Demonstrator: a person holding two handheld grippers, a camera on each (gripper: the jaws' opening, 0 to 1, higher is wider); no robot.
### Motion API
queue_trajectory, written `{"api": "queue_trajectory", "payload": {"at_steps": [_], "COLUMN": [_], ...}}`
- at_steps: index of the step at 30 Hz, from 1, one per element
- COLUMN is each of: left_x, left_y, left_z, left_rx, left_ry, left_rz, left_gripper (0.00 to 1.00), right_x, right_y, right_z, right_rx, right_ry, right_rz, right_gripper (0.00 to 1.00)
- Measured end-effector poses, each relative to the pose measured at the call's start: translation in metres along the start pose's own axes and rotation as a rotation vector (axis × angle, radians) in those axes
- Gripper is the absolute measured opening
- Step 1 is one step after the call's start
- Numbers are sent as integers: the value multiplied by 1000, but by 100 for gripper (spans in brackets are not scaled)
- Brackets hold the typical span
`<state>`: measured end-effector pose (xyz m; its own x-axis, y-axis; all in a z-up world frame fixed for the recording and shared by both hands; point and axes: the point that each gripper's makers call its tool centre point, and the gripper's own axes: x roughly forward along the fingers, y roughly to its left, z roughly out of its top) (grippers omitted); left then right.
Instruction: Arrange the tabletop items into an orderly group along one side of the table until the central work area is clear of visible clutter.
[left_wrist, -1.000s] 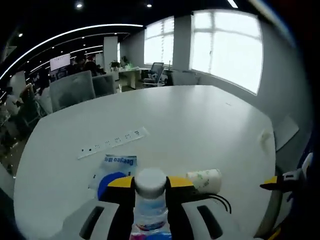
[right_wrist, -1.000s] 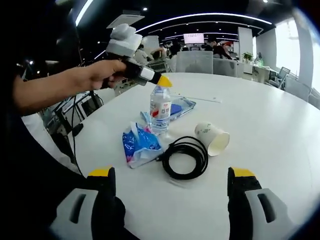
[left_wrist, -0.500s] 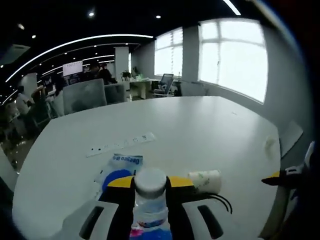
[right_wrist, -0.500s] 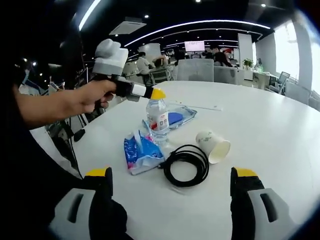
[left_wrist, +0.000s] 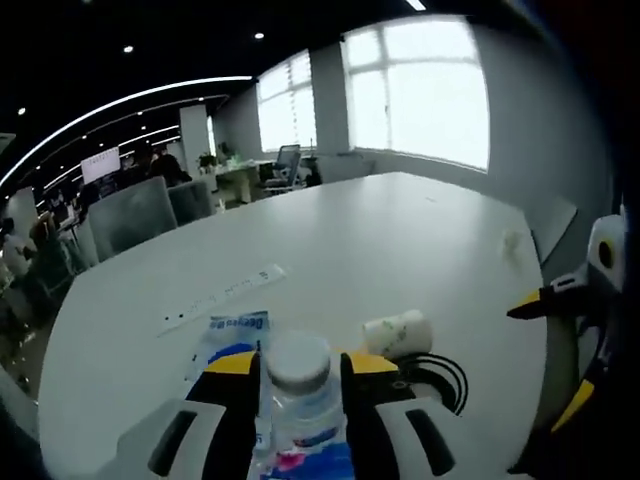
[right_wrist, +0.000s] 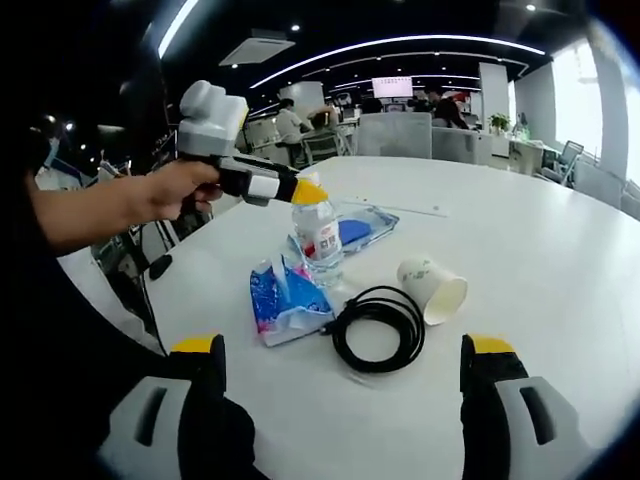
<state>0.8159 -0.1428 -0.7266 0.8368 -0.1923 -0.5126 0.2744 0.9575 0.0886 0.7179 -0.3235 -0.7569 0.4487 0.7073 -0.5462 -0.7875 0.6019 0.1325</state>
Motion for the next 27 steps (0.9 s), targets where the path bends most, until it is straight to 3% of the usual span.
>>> {"api": "queue_trajectory", "payload": {"at_steps": [3, 5, 7, 14, 20, 27], "left_x": [-1, 1, 1, -2, 4, 11], "left_y": [3, 0, 2, -6, -15, -23], "left_z": [4, 7, 6, 14, 10, 4], "left_rx": [27, 97, 161, 174, 174, 220], "left_ry": [-21, -55, -55, -73, -63, -40], "left_rz": [-64, -148, -180, -336, -396, -410], "left_gripper": [34, 35, 35, 37, 32, 25], "right_x": [1, 1, 2, 4, 3, -2], "right_y": [0, 2, 3, 5, 4, -3], "right_z": [-1, -1, -1, 1, 4, 11], "right_rx": [3, 5, 5, 5, 14, 32], "right_ry": [2, 2, 2, -1, -17, -41], "right_rz": [-2, -2, -1, -5, -22, -63], "right_gripper": [94, 94, 94, 93, 94, 100]}}
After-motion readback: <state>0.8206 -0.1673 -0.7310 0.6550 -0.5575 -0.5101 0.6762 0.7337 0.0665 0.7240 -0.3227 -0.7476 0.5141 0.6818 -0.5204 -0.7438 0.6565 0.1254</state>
